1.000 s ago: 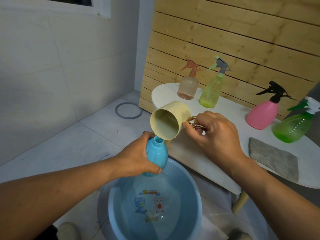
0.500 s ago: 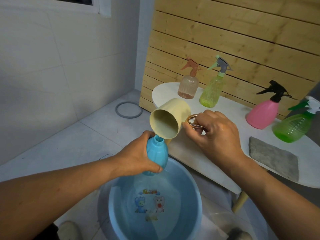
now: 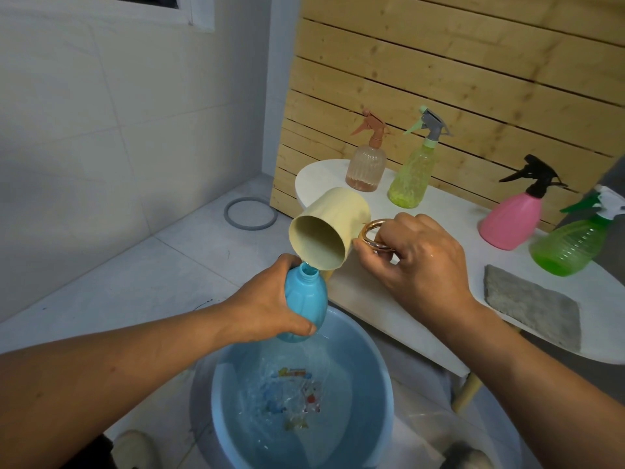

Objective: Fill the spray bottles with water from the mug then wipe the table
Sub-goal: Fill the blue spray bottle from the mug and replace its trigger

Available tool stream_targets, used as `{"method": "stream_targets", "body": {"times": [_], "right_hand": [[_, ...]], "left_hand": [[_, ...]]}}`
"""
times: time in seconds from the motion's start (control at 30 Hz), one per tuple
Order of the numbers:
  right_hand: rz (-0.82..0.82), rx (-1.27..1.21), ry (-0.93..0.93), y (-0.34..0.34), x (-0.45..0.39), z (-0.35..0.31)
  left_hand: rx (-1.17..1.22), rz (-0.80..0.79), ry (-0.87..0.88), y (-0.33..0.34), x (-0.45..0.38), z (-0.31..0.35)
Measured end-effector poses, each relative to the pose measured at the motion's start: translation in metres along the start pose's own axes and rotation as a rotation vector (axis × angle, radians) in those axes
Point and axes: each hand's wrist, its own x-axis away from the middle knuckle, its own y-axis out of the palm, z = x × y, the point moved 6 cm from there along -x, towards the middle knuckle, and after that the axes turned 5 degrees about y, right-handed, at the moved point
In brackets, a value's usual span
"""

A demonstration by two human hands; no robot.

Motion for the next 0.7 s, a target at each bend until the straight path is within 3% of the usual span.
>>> {"method": "stream_targets", "body": {"times": [0.57, 0.7], "right_hand": [[0.069, 0.081, -0.099, -0.0041, 0.0028, -0.005], [0.035, 0.021, -0.017, -0.0026, 0.0029, -0.002]], "left_hand": [[0.019, 0.01, 0.006, -0.002, 0.0003, 0.0023], [0.017, 0.015, 0.009, -0.0032, -0.0003, 0.0022]]}}
